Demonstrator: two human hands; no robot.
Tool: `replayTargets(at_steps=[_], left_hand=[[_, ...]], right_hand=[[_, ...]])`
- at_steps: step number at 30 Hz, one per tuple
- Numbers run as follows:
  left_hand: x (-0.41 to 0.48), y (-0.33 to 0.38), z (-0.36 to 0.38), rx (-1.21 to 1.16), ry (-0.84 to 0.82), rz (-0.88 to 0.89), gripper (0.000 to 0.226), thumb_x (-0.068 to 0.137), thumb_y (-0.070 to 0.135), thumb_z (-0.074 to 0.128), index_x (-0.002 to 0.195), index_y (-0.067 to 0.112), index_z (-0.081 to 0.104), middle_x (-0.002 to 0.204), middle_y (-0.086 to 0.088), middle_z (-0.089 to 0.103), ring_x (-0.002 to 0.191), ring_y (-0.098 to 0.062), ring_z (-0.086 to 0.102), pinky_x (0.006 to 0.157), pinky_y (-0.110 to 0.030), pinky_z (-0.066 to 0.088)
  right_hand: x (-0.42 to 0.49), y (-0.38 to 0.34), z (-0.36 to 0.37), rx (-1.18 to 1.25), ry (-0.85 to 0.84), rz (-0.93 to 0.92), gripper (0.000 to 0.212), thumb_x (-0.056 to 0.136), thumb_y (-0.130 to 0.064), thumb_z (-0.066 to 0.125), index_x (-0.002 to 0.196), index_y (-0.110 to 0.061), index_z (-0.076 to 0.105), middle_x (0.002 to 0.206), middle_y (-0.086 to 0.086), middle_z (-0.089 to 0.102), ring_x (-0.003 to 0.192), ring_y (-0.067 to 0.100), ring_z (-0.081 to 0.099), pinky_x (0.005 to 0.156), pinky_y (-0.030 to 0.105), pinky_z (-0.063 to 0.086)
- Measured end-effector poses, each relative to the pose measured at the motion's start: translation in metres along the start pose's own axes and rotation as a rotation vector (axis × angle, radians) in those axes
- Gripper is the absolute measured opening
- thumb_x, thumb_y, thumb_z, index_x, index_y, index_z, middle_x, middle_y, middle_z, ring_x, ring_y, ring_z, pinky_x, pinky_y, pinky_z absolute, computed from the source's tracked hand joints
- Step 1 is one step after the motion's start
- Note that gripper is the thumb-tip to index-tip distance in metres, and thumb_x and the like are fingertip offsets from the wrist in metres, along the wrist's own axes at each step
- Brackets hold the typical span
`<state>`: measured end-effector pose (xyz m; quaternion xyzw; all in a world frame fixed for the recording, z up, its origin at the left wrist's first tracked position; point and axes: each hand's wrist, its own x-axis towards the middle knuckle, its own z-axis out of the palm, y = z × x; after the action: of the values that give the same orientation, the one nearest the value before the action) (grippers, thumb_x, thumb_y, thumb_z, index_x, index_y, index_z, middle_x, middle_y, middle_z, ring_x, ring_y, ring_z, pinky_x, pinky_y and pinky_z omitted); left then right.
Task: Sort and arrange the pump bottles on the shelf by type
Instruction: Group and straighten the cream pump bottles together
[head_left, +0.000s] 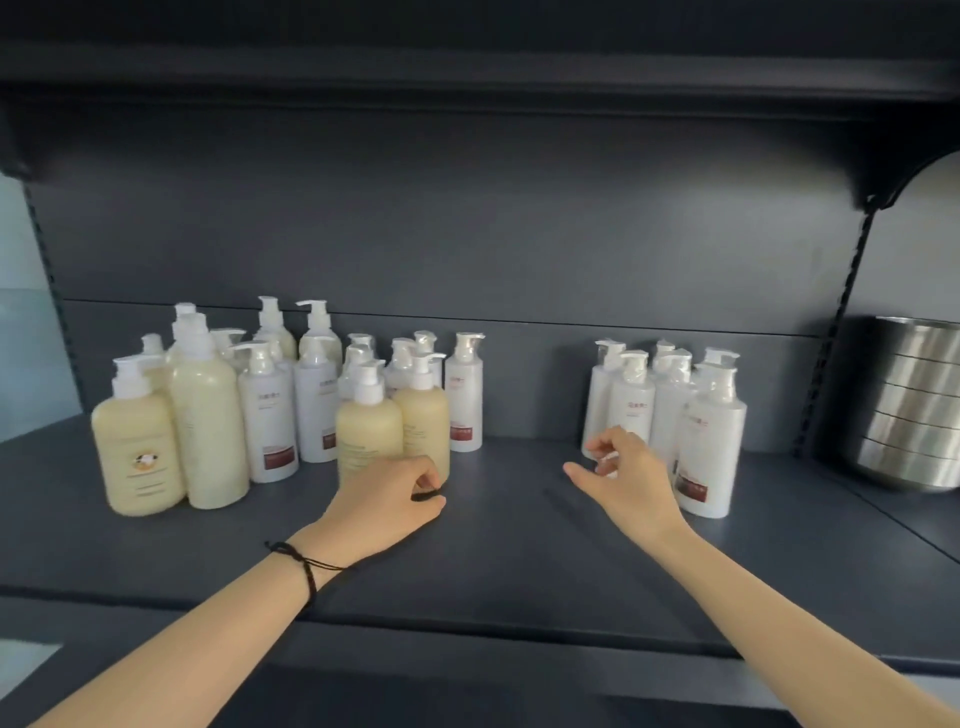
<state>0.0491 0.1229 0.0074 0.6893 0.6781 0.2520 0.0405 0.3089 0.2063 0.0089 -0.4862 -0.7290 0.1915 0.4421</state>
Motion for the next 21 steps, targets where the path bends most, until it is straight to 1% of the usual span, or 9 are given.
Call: replayTargets(at_steps=[3,6,8,10,13,15,18,20,21], left_hand=[[-0.017,-0.013,-0.019,0.131,0.014,0.009,0.017,0.088,0.048,0.053,0.098,0.035,0.056,0.095,0.020,0.057,0.090,-0.001,0.054,0.076,-0.024,0.046],[-0.031,-0.029,-0.036,0.233,0.148,-0.031,0.024,0.086,0.054,0.052,0.090,0.031,0.059,0.091,0.015,0.060,0.084,-0.005,0.057,0.066,-0.023,0.045],[-0.036,-0.043,-0.047,0.228,0.221,-0.103,0.030,0.083,0.058,0.053,0.088,0.029,0.060,0.089,0.013,0.063,0.080,-0.005,0.058,0.061,-0.022,0.044],[-0.038,-0.056,-0.051,0.191,0.240,-0.169,0.040,0.081,0.064,0.053,0.096,0.028,0.059,0.093,0.013,0.064,0.082,-0.005,0.059,0.064,-0.024,0.048],[-0.035,-0.066,-0.050,0.162,0.214,-0.210,0.064,0.075,0.073,0.052,0.120,0.028,0.051,0.114,0.010,0.061,0.100,-0.009,0.059,0.071,-0.027,0.049],[-0.027,-0.069,-0.048,0.141,0.206,-0.217,0.076,0.072,0.074,0.054,0.130,0.027,0.043,0.125,0.009,0.057,0.109,-0.011,0.057,0.078,-0.030,0.050],[-0.011,-0.063,-0.044,-0.027,0.185,-0.207,0.082,0.068,0.072,0.062,0.132,0.027,0.039,0.130,0.009,0.052,0.114,-0.010,0.054,0.082,-0.031,0.048],[-0.002,-0.057,-0.039,-0.199,0.186,-0.219,0.082,0.064,0.069,0.067,0.129,0.028,0.039,0.125,0.011,0.053,0.113,-0.010,0.054,0.086,-0.034,0.048],[0.003,-0.057,-0.036,-0.260,0.204,-0.224,0.082,0.063,0.068,0.069,0.128,0.028,0.039,0.121,0.012,0.054,0.111,-0.009,0.054,0.086,-0.035,0.049]], right_hand=[[-0.004,-0.022,0.027,-0.031,-0.074,-0.011,0.030,0.081,-0.030,0.074,0.104,-0.024,0.056,0.105,-0.004,0.057,0.085,0.008,0.056,0.075,0.023,0.047],[-0.008,-0.038,0.049,-0.123,-0.186,-0.031,0.043,0.081,-0.036,0.073,0.118,-0.025,0.054,0.114,-0.006,0.054,0.096,0.010,0.055,0.083,0.028,0.050],[-0.009,-0.048,0.062,-0.169,-0.248,-0.045,0.051,0.081,-0.039,0.072,0.125,-0.026,0.050,0.121,-0.008,0.051,0.105,0.010,0.053,0.088,0.030,0.049],[-0.007,-0.058,0.073,-0.195,-0.284,-0.052,0.056,0.081,-0.040,0.071,0.130,-0.027,0.046,0.127,-0.008,0.049,0.112,0.011,0.051,0.090,0.032,0.049],[0.000,-0.069,0.088,-0.219,-0.324,-0.046,0.063,0.080,-0.042,0.070,0.134,-0.027,0.042,0.130,-0.005,0.048,0.115,0.015,0.051,0.090,0.035,0.050],[0.007,-0.073,0.096,-0.204,-0.343,-0.039,0.066,0.079,-0.041,0.071,0.137,-0.026,0.041,0.132,-0.003,0.048,0.117,0.016,0.051,0.090,0.035,0.049],[0.020,-0.075,0.107,-0.129,-0.365,-0.025,0.072,0.079,-0.037,0.074,0.140,-0.022,0.038,0.136,0.000,0.048,0.119,0.016,0.049,0.090,0.030,0.045],[0.031,-0.076,0.114,-0.021,-0.413,0.014,0.078,0.079,-0.034,0.075,0.144,-0.019,0.034,0.137,-0.002,0.048,0.113,0.014,0.051,0.084,0.023,0.042],[0.036,-0.077,0.117,0.045,-0.445,0.041,0.081,0.079,-0.034,0.076,0.145,-0.019,0.032,0.137,-0.004,0.048,0.110,0.012,0.054,0.080,0.020,0.043]])
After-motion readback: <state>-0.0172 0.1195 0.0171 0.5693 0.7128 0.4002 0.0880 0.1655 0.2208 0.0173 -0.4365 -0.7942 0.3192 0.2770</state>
